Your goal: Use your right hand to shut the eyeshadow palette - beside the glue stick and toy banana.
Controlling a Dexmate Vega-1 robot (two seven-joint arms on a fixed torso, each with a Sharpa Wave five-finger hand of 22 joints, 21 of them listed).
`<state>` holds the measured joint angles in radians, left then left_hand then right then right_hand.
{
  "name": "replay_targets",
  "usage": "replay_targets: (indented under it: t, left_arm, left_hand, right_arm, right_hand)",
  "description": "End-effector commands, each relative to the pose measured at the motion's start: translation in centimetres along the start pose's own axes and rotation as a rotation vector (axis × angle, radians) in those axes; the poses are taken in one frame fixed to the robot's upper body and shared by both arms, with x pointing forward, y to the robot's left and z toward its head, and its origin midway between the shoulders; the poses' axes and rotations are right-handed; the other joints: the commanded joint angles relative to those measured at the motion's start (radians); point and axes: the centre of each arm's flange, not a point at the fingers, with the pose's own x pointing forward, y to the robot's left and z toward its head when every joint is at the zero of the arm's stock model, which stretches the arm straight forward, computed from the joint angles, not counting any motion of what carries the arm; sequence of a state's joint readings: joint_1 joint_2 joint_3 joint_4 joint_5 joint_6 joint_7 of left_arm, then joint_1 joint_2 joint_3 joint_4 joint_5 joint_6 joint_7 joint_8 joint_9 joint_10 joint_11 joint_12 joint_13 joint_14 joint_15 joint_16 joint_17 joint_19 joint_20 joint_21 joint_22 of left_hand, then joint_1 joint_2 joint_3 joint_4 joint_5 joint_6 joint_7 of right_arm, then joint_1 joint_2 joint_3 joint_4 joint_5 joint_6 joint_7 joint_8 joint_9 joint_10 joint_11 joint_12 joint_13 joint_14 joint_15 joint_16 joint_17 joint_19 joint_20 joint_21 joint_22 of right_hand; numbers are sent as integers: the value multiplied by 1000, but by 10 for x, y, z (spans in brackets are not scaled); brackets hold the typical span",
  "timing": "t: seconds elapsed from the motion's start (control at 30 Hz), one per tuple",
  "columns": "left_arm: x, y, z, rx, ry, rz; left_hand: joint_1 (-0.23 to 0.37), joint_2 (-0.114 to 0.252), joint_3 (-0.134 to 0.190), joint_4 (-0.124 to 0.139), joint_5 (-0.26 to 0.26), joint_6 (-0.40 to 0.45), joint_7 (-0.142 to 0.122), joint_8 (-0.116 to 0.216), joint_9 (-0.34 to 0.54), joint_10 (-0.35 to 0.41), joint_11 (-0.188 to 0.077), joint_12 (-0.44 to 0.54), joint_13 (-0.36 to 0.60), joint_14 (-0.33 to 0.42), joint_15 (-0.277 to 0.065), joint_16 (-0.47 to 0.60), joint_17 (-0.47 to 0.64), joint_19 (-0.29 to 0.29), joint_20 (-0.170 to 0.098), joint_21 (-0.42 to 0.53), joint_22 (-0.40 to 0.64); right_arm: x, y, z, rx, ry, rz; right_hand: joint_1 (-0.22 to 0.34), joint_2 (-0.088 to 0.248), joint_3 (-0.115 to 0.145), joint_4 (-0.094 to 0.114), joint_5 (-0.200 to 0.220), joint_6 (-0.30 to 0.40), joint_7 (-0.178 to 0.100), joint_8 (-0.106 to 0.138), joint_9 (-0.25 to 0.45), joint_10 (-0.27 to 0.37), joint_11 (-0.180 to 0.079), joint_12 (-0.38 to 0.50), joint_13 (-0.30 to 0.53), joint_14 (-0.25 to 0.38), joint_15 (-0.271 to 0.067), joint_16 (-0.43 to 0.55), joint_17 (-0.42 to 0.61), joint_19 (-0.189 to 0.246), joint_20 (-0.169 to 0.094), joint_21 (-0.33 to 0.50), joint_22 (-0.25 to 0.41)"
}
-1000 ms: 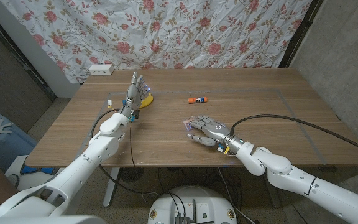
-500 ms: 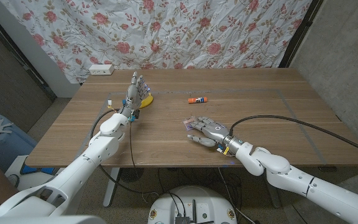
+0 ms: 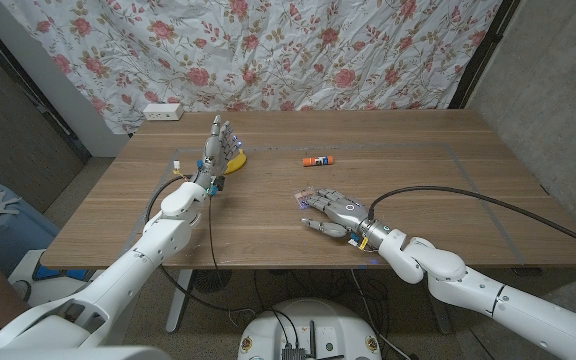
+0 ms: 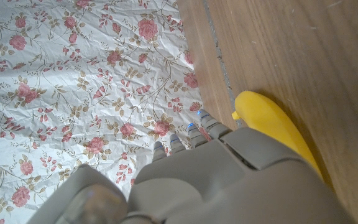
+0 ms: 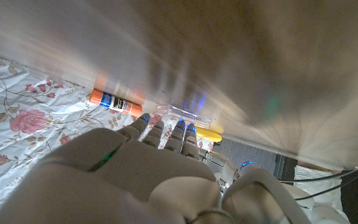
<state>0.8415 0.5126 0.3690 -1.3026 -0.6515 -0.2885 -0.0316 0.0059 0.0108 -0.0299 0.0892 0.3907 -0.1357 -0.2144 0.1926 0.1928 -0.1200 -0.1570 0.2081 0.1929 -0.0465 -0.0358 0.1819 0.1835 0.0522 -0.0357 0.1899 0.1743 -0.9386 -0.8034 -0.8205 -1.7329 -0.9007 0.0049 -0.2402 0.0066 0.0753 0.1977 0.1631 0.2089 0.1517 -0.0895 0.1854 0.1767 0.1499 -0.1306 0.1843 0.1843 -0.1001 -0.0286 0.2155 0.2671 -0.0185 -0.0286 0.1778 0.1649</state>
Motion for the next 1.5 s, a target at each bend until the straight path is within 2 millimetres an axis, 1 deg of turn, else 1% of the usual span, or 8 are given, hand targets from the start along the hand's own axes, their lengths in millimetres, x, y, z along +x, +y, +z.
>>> replay_targets:
  t: [0.03, 0.23, 0.3, 0.47, 0.9, 1.27, 1.5]
  left_arm:
    - [0, 0, 0, 0, 0, 0]
    - [0, 0, 0, 0, 0, 0]
    - [0, 0, 0, 0, 0, 0]
    - [0, 0, 0, 0, 0, 0]
    - [0, 0, 0, 0, 0, 0]
    - [0, 0, 0, 0, 0, 0]
    - [0, 0, 0, 0, 0, 0]
  left_hand:
    - [8, -1, 4, 2, 5, 2, -5, 6, 3, 3, -9, 5, 4, -7, -71, 8, 3, 10, -8, 7, 4]
    - [8, -1, 4, 2, 5, 2, -5, 6, 3, 3, -10, 5, 4, -7, -72, 8, 3, 9, -8, 7, 4]
    - [8, -1, 4, 2, 5, 2, -5, 6, 4, 4, -8, 6, 4, -7, -72, 8, 3, 8, -9, 6, 4]
    - [8, -1, 4, 2, 5, 2, -5, 6, 3, 3, -9, 5, 4, -7, -71, 8, 3, 9, -9, 7, 4]
    - [8, -1, 4, 2, 5, 2, -5, 6, 4, 2, -9, 5, 4, -6, -72, 8, 3, 10, -9, 7, 4]
    - [8, -1, 4, 2, 5, 2, -5, 6, 3, 2, -9, 5, 4, -7, -72, 8, 3, 9, -8, 7, 4]
    - [8, -1, 4, 2, 5, 1, -5, 5, 3, 2, -11, 5, 4, -7, -72, 8, 3, 9, -8, 7, 4]
  right_arm:
    - [-1, 4, -2, 2, 7, 7]
    - [-1, 4, -3, 7, 9, 2]
    - [-1, 3, -4, 20, 12, -4]
    - [1, -2, -2, 28, 2, -26]
    - [5, -12, 0, 56, -14, -42]
    - [3, -21, 2, 75, -11, -75]
    - [2, -29, 5, 106, -15, -94]
  right_hand:
    - [-8, 58, 1, 6, 5, 9, 0, 6, 2, 10, 4, 7, 4, -2, -51, 8, 5, -4, -13, 7, 5]
    - [-10, 59, 0, 8, 6, 9, 1, 6, 2, 8, 3, 6, 4, -2, -48, 9, 6, -3, -14, 8, 5]
    - [-11, 59, -1, 9, 7, -4, -1, 1, 2, 0, 1, 3, 4, -4, -48, 9, 6, -2, -14, 9, 5]
    - [-11, 60, -2, 10, 9, -12, -3, -1, 2, -8, -4, 0, 4, -5, -48, 9, 6, 1, -16, 11, 5]
    - [-9, 62, -2, 9, 12, -14, -4, 0, 2, -12, -5, 0, 4, -7, -45, 9, 5, 6, -19, 13, 4]
    - [-7, 64, 0, 8, 13, -11, -4, 2, 2, -9, -3, 2, 3, -6, -45, 10, 5, 10, -27, 14, 4]
    - [-5, 66, 1, 7, 15, -10, -2, 3, 2, -9, -3, 3, 3, -2, -46, 12, 4, 17, -25, 16, 4]
